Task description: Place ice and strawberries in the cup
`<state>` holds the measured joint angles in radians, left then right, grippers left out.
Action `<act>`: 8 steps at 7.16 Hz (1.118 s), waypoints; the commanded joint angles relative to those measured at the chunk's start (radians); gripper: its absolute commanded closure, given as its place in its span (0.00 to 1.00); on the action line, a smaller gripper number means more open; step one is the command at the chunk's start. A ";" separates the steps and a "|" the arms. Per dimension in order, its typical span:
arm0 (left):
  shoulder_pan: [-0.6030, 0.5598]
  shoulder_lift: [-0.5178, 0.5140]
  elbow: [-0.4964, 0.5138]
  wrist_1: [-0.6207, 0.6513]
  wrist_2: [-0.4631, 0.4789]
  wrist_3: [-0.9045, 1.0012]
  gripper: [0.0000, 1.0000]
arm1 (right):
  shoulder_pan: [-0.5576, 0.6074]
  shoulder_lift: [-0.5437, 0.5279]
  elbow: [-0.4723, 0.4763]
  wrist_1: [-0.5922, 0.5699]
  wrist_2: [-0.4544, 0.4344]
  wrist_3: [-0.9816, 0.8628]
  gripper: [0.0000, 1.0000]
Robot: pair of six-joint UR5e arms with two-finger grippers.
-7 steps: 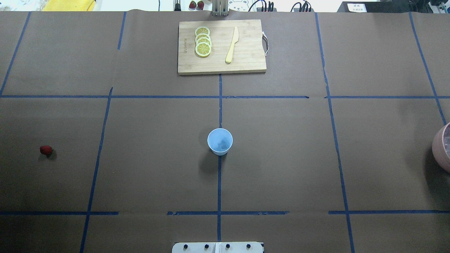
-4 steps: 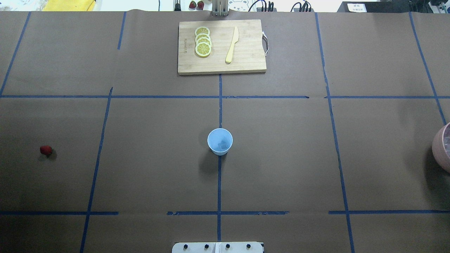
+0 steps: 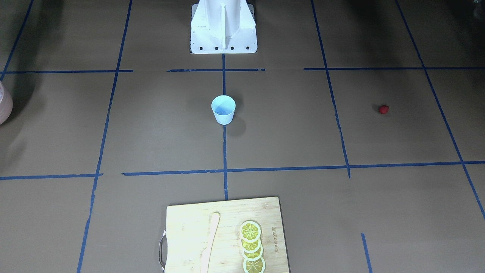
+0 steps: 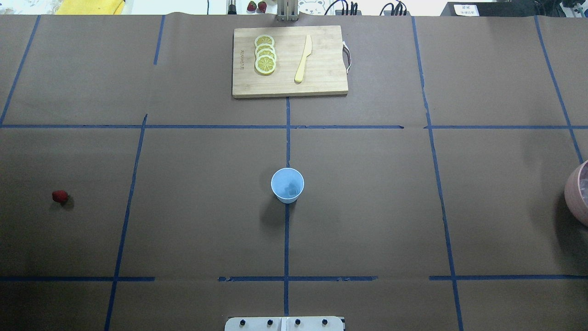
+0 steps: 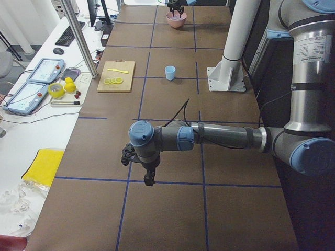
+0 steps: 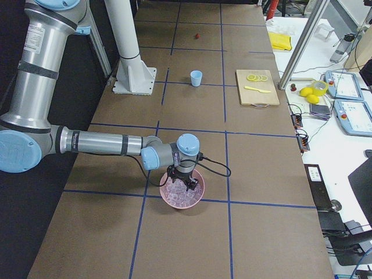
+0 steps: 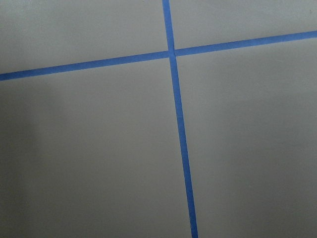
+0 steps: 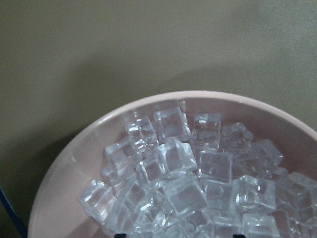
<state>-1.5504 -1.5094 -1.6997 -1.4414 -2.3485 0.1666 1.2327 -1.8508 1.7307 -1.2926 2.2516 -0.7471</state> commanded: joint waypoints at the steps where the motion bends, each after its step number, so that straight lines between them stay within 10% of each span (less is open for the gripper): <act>1: 0.000 0.000 0.000 -0.001 0.000 0.001 0.00 | -0.002 -0.004 -0.002 0.001 -0.012 -0.001 0.73; 3: 0.000 0.000 0.000 -0.001 0.000 -0.001 0.00 | -0.001 -0.004 -0.002 0.001 -0.017 -0.001 0.93; 8: 0.001 0.000 -0.001 -0.002 0.000 0.001 0.00 | 0.023 0.011 0.082 -0.090 0.040 0.018 0.98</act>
<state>-1.5498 -1.5100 -1.6999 -1.4433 -2.3485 0.1666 1.2388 -1.8462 1.7691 -1.3210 2.2634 -0.7384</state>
